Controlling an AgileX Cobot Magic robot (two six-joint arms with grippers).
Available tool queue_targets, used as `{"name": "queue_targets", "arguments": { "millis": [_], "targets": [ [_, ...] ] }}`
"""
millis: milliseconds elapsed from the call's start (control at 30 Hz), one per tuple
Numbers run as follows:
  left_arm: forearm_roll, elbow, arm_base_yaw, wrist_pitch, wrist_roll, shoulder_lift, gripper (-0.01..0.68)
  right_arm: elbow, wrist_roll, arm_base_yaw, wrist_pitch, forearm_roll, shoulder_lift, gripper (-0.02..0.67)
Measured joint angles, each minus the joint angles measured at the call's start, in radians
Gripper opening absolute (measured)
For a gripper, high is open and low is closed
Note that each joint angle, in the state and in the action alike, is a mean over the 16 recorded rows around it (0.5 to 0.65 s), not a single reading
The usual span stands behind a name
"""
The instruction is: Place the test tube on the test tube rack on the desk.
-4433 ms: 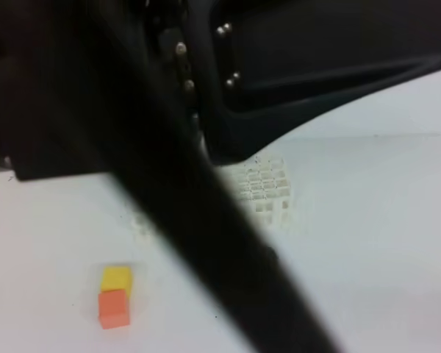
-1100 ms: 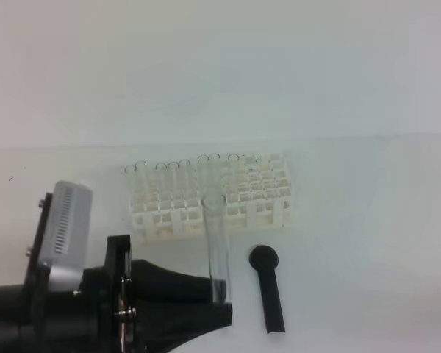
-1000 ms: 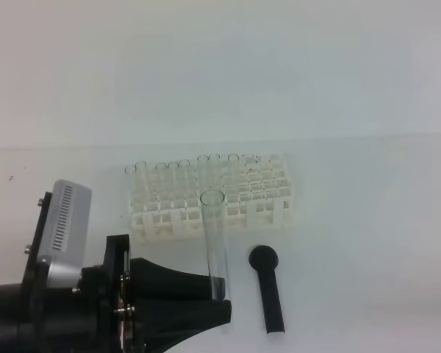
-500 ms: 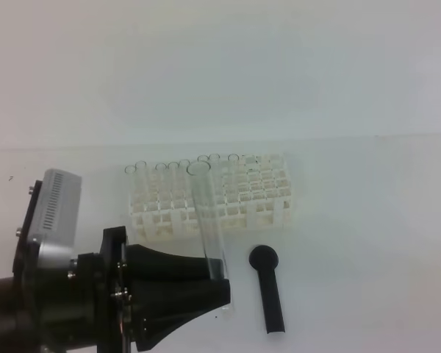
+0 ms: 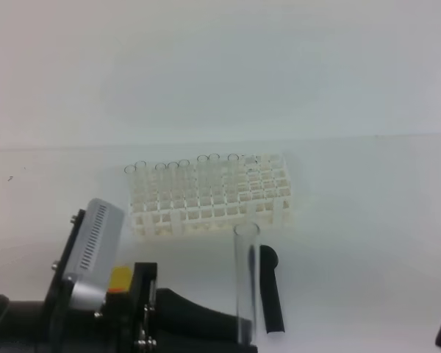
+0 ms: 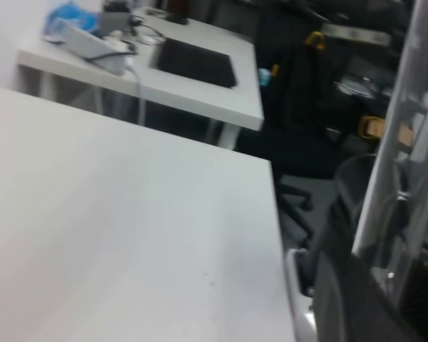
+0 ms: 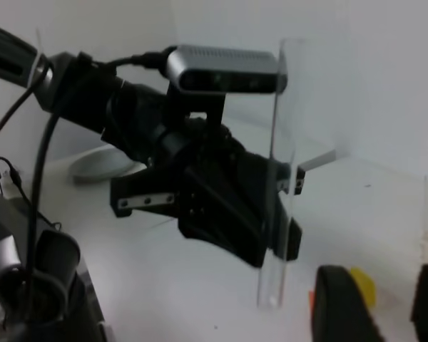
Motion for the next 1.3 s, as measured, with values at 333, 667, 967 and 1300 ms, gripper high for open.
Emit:
{"name": "queue_targets", "arguments": {
  "millis": [333,667,967,1300],
  "targets": [
    [-0.041,0.0,-0.071,0.002,-0.004,0.0,0.11,-0.144,-0.051,0.061,0.028,0.009,0.204,0.382],
    [-0.085,0.0,-0.077,0.003,-0.004,0.0,0.11,-0.253,-0.162,0.258,-0.042,0.056,0.407,0.406],
    [-0.085,0.0,-0.077,0.002,-0.005,0.0,0.11,-0.37,-0.271,0.501,-0.17,0.123,0.618,0.392],
    [-0.087,0.0,-0.077,-0.014,-0.06,-0.001,0.114,-0.498,-0.299,0.616,-0.195,0.154,0.784,0.219]
  ]
}}
